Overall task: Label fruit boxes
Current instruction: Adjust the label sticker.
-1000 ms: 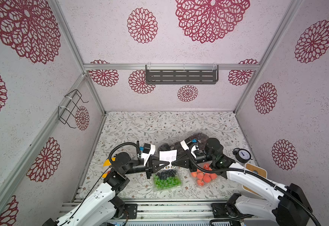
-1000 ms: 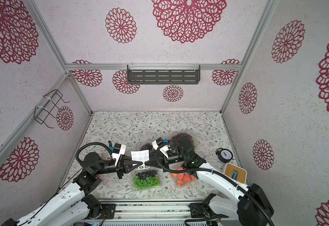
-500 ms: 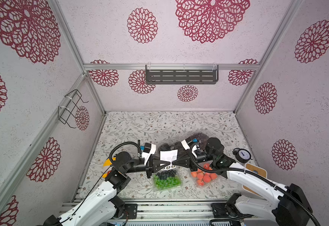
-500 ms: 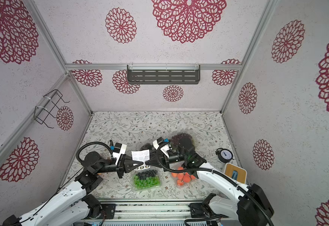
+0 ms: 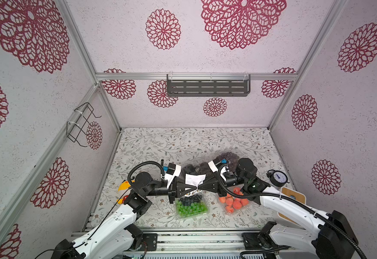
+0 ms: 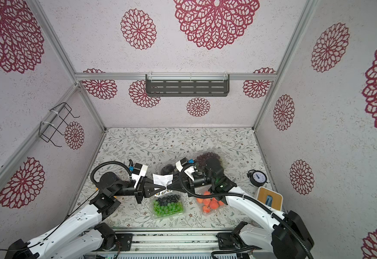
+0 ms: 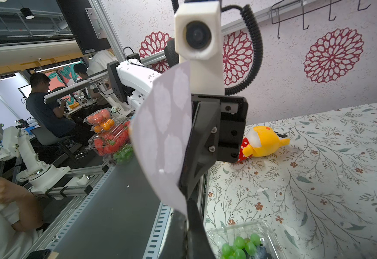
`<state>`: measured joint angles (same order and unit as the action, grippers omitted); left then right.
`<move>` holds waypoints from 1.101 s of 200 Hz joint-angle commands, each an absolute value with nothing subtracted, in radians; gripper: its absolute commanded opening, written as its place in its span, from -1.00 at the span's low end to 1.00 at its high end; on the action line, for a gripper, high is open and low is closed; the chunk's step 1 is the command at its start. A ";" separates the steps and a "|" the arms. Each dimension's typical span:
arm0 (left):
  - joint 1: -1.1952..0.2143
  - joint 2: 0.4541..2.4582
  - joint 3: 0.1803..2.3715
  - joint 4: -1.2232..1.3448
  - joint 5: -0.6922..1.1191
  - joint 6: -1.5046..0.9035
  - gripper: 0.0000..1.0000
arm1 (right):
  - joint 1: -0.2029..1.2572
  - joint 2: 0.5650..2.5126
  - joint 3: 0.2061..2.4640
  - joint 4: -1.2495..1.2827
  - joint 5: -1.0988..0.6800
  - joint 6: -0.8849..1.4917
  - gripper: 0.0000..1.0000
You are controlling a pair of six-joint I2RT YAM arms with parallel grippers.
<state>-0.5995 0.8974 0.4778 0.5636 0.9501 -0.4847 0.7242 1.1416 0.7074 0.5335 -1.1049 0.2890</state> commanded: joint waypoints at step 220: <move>-0.594 0.900 0.469 0.620 0.978 -0.524 -1.00 | 0.716 1.219 0.737 0.663 -1.095 0.359 -1.00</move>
